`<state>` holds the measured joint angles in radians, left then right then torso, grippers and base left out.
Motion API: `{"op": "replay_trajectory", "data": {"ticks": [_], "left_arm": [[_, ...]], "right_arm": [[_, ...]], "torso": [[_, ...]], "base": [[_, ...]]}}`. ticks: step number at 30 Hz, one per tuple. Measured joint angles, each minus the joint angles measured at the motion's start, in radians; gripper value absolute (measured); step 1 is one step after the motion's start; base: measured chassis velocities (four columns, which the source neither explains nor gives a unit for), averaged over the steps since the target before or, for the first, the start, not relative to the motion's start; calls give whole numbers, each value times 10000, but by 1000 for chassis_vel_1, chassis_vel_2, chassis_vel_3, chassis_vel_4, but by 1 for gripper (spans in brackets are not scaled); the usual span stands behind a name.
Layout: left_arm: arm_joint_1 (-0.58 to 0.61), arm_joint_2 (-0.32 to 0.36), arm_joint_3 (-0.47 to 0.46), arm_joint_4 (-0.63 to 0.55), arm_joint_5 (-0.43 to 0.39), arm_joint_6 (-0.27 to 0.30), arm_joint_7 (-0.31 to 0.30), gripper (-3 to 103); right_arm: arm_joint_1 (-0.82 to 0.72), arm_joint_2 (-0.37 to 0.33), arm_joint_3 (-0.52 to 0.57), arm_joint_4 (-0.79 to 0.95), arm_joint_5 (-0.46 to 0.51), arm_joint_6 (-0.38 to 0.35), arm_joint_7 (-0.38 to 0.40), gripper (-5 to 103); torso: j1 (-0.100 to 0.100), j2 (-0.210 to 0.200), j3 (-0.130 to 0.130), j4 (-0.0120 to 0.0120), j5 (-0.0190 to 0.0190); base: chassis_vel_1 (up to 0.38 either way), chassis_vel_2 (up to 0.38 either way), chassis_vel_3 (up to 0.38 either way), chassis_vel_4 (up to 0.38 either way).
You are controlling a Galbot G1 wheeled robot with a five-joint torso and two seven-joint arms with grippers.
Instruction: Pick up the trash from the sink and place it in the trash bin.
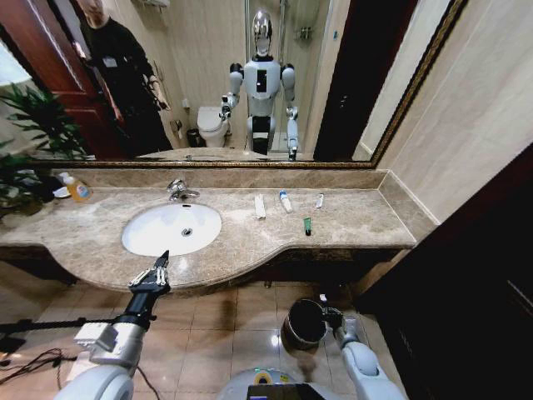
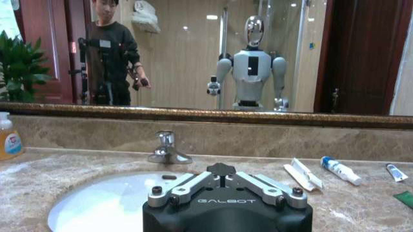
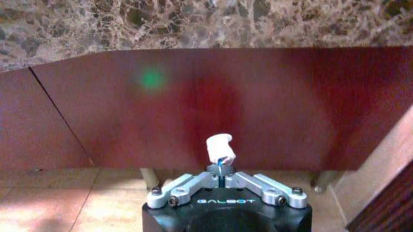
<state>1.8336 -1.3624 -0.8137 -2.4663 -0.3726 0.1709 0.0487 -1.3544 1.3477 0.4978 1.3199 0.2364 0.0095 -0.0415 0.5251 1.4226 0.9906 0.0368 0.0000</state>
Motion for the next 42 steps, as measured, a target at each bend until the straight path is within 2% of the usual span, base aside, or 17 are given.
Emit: {"op": "replay_trajectory", "data": {"ticks": [7,10,11,12,15,18,19,21,22,26,27,29,31,34,42], "left_arm": [[0,0,0,0,0,0,0,0],[0,0,0,0,0,0,0,0],[0,0,0,0,0,0,0,0],[0,0,0,0,0,0,0,0],[0,0,0,0,0,0,0,0],[0,0,0,0,0,0,0,0],[0,0,0,0,0,0,0,0],[0,0,0,0,0,0,0,0],[0,0,0,0,0,0,0,0],[0,0,0,0,0,0,0,0],[0,0,0,0,0,0,0,0],[0,0,0,0,0,0,0,0],[0,0,0,0,0,0,0,0],[0,0,0,0,0,0,0,0],[0,0,0,0,0,0,0,0]], "right_arm": [[146,67,-81,-137,-212,23,1,-2],[105,128,-118,-144,-417,35,-4,12],[105,128,-118,-144,-417,35,-4,12],[80,144,-134,-142,-465,46,-4,18],[73,155,-137,-141,-556,105,-4,23],[57,139,-113,-102,-592,149,1,39],[57,139,-113,-102,-592,149,1,39],[31,119,-84,-58,-591,149,5,50],[31,119,-84,-58,-591,149,5,50],[-41,103,-41,-6,-582,149,19,72],[-41,103,-41,-6,-582,149,19,72],[-74,85,-25,22,-569,150,26,83],[-86,83,-15,33,-562,149,29,83],[-133,80,7,51,-538,149,32,98],[-217,87,47,81,-485,150,40,100]], "torso": [[0,0,0,0,-1],[0,0,0,0,-1],[0,0,0,0,-1],[0,0,0,0,0],[0,0,0,0,-1],[0,0,0,0,-1],[0,0,0,0,-1],[0,0,0,0,-1],[0,0,0,0,-1],[0,0,0,0,0],[0,0,0,0,0],[0,0,0,0,0],[0,0,0,0,0],[0,0,0,0,0],[-1,0,0,0,0]], "base": [[0,0,0,0],[0,0,0,0],[0,0,0,0],[0,0,0,0],[0,0,0,0],[0,0,0,0],[0,0,0,0],[0,0,0,0],[0,0,0,0],[0,0,0,0],[0,0,0,0],[0,0,0,0],[0,0,0,0],[0,0,0,0],[0,0,0,0]]}}
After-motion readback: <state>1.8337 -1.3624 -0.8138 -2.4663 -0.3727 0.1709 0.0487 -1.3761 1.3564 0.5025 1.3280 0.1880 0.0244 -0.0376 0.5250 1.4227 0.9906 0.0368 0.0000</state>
